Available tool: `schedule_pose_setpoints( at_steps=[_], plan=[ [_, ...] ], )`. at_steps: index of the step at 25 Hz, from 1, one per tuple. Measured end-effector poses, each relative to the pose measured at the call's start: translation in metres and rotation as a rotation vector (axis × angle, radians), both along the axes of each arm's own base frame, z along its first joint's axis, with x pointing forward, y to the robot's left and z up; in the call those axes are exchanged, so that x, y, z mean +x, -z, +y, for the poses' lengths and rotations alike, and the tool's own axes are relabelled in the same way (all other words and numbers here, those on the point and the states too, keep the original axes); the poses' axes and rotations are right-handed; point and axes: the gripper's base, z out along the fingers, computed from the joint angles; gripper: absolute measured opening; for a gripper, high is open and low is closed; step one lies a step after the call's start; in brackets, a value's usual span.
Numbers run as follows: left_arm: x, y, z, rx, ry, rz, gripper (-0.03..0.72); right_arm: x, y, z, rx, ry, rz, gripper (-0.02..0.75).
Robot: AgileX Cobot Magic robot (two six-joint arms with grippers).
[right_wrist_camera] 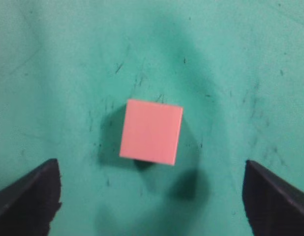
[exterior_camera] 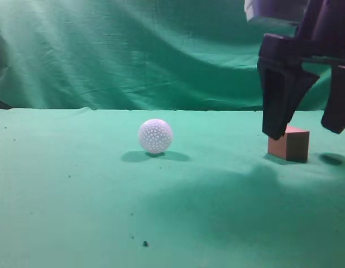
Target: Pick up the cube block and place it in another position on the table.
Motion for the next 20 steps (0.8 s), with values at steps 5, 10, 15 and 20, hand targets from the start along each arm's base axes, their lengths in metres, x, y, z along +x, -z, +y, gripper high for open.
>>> schedule_pose_setpoints(
  at_steps=[5,10,15,20],
  plan=[
    [0.000,0.000,0.000,0.000,0.000,0.000,0.262,0.016,0.006,0.006,-0.040,-0.025,0.006,0.269],
    [0.000,0.000,0.000,0.000,0.000,0.000,0.262,0.040,-0.022,0.003,-0.109,0.035,-0.050,0.221],
    [0.000,0.000,0.000,0.000,0.000,0.000,0.262,0.090,-0.064,-0.027,-0.065,0.264,-0.196,0.221],
    [0.000,0.000,0.000,0.000,0.000,0.000,0.262,0.130,-0.049,-0.042,-0.043,0.318,-0.172,0.221]
  ],
)
